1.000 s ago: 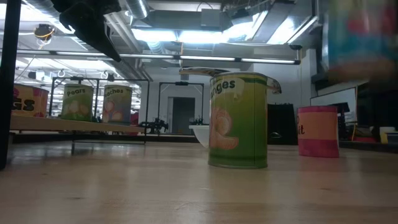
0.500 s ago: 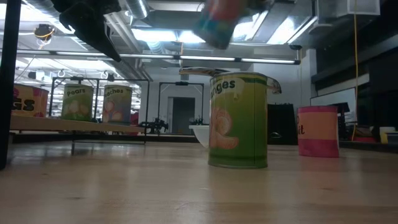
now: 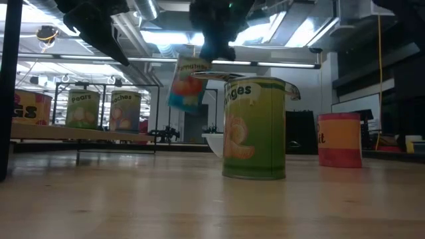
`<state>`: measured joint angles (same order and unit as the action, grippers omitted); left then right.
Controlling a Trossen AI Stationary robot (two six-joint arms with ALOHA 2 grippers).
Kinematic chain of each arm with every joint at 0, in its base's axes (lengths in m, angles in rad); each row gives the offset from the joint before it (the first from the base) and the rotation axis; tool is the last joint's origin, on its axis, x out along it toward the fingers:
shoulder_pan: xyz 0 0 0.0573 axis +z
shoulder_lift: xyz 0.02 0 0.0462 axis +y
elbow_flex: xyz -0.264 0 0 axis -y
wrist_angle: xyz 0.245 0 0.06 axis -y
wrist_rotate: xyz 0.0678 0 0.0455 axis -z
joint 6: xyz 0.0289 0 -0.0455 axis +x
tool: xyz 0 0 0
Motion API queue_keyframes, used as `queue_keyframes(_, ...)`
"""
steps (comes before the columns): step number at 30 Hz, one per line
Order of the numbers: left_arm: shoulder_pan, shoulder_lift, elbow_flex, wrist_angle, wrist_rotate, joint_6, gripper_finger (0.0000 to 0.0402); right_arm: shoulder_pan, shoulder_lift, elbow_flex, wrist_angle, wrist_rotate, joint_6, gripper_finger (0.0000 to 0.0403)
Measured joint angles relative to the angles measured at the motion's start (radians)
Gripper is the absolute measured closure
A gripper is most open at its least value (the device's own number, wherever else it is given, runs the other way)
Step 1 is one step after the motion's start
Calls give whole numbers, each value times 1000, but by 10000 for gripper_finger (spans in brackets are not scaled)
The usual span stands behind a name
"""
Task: Pick and place cans onto a shelf
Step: Put the canned tomatoes on the shelf
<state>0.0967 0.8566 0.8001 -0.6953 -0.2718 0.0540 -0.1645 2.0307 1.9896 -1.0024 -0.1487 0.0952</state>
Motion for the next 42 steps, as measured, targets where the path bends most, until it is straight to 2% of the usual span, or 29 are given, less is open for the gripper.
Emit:
queue_keyframes(3,0,0,0,0,0,0,333,-4,40,0,17,-51,-2,399)
queue_keyframes(15,0,0,0,0,0,0,333,-4,152,1,72,-64,-3,398)
queue_keyframes(42,0,0,0,0,0,0,333,-4,190,1,77,-65,0,394)
